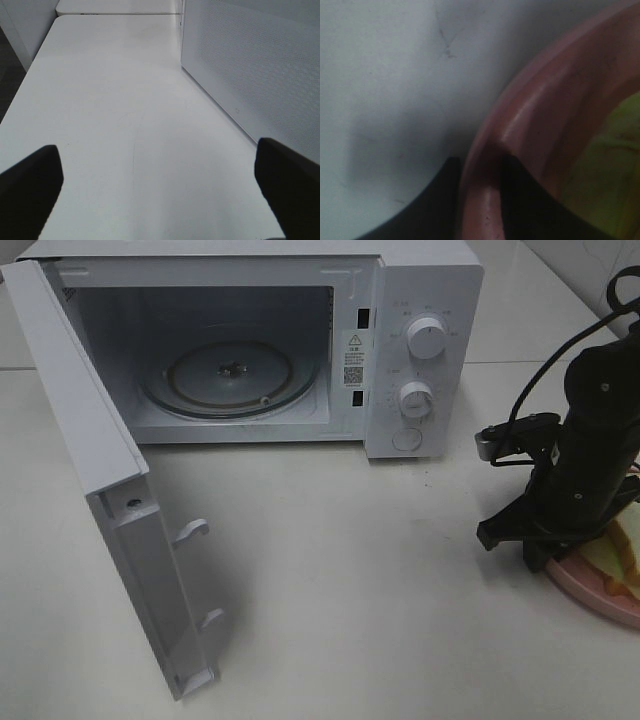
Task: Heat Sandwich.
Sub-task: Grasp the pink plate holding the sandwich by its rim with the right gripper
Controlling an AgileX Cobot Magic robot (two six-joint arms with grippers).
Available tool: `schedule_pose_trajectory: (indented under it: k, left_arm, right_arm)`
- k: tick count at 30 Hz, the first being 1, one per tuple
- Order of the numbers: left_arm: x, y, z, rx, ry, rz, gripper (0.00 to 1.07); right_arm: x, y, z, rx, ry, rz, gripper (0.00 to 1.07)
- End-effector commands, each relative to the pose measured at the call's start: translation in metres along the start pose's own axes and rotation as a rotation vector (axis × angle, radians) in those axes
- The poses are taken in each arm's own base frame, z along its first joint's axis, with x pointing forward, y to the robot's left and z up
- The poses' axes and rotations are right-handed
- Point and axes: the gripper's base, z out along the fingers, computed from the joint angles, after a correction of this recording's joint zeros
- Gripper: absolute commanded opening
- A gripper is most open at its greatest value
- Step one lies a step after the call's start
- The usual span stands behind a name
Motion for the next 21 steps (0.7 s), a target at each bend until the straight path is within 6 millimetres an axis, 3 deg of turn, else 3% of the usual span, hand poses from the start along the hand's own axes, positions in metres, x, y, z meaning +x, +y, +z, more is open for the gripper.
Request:
schedule_pose_trajectory:
  k: [1,21]
  left_arm:
    - [0.0011,0.0000,-0.0030,-0.002,-0.040,-0.001,1.03]
    - [0.0011,0.0000,-0.0030,-0.002,-0.040,-0.001,1.03]
  right_arm:
    - [0.0015,-0.0009,0.0024,-0.003,0.024,0.019,0.02]
    - [0.0071,-0.0019,0.0001,0.096,0.085,0.026,0.00]
